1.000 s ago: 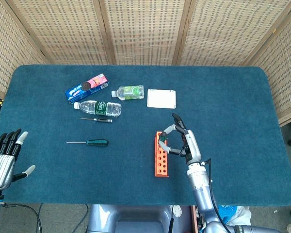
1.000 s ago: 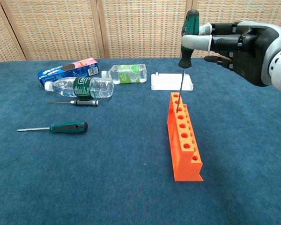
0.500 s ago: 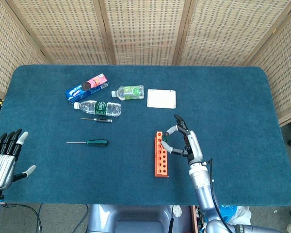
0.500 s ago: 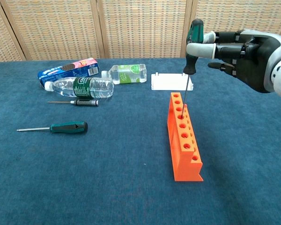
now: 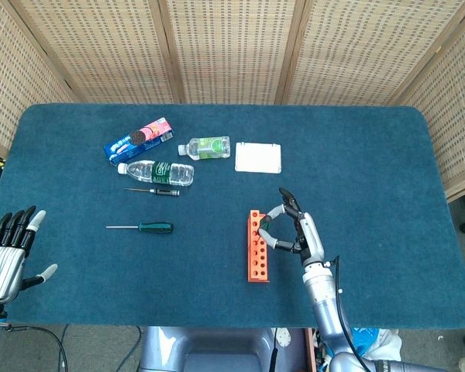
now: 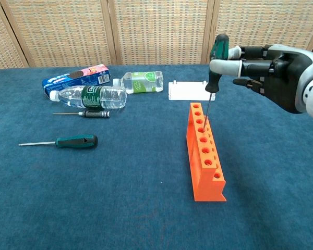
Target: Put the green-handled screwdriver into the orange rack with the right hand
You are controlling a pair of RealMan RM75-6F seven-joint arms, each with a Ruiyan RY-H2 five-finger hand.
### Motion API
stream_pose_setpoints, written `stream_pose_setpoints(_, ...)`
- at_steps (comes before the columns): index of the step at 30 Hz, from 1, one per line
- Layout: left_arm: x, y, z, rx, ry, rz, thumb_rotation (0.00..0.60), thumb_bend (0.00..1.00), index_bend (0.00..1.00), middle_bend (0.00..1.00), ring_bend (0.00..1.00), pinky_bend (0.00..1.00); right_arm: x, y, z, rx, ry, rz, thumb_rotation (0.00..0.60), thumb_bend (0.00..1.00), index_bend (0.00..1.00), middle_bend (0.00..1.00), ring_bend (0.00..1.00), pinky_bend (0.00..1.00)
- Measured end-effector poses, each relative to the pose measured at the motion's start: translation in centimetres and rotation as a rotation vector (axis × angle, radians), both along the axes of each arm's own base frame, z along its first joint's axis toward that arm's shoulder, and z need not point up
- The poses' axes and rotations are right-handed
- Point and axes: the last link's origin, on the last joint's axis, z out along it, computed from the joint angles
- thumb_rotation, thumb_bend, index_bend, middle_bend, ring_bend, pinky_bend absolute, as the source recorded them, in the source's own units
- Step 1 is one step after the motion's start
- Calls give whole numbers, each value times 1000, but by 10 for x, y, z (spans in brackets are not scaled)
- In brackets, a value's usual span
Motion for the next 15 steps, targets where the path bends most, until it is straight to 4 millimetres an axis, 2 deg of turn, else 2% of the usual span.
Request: stream_pose_setpoints(15, 0, 0, 0, -4, -1, -1, 600, 0, 0, 0, 0, 0, -20, 4, -22, 45, -35, -14, 600, 240, 670, 51, 0, 0)
